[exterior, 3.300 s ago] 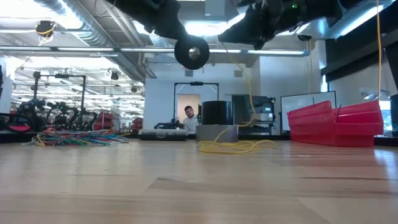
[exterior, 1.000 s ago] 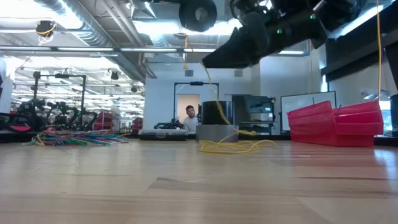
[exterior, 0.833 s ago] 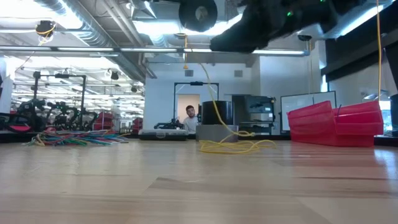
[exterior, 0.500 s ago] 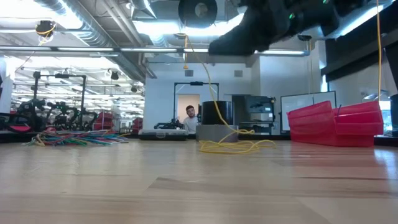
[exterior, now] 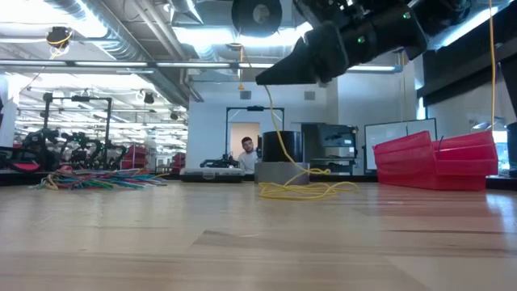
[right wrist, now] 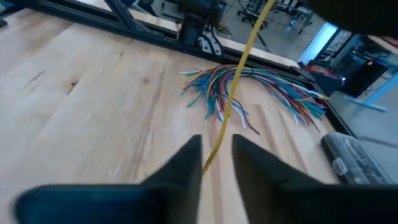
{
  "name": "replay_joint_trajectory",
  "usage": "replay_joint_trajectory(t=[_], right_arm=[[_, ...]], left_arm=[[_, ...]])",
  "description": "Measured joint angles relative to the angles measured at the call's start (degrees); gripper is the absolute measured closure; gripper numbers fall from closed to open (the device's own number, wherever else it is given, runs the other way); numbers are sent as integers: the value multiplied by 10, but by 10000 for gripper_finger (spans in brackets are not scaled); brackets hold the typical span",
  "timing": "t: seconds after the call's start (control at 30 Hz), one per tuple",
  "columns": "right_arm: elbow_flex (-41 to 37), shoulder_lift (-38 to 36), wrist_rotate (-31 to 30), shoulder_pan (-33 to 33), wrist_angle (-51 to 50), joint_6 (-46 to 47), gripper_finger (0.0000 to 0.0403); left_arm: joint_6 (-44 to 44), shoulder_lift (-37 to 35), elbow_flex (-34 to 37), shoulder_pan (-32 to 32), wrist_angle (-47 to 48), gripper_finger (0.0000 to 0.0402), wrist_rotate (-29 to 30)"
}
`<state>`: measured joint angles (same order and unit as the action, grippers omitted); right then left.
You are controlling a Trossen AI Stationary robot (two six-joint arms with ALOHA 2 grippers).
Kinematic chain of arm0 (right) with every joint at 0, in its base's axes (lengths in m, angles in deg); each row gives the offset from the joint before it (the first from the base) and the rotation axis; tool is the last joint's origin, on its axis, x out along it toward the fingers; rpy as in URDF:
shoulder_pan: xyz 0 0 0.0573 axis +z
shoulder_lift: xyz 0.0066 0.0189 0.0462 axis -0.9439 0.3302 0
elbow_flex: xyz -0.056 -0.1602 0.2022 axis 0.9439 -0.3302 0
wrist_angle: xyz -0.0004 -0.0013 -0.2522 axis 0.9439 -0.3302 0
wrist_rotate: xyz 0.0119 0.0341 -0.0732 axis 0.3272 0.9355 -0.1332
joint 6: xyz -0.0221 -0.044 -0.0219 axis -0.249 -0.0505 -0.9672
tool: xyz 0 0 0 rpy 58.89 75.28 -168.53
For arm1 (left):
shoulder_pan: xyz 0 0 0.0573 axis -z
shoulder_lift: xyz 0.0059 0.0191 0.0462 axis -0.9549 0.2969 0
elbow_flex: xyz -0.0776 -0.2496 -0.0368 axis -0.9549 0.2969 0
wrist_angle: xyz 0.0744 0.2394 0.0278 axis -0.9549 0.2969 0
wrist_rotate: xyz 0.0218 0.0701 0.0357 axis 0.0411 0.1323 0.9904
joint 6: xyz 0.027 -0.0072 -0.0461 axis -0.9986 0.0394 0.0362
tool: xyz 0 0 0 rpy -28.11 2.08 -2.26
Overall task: Coil cords
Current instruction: Coil the yellow wire into the black spool
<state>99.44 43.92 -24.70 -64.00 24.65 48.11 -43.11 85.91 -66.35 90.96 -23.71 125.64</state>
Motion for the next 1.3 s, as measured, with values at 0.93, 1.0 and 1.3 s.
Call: replay_joint_trajectory(t=[0.93,1.0,1.3], right_arm=[[0,-191,-151,2,-212,29,400],[0,-191,-121,2,-206,49,399],[0,-191,-14,2,-167,96,397]], left_arm=[[-34,-1,0,10,93,400,-14],[-32,1,0,5,98,400,-15],[-28,22,0,-20,104,400,-22]])
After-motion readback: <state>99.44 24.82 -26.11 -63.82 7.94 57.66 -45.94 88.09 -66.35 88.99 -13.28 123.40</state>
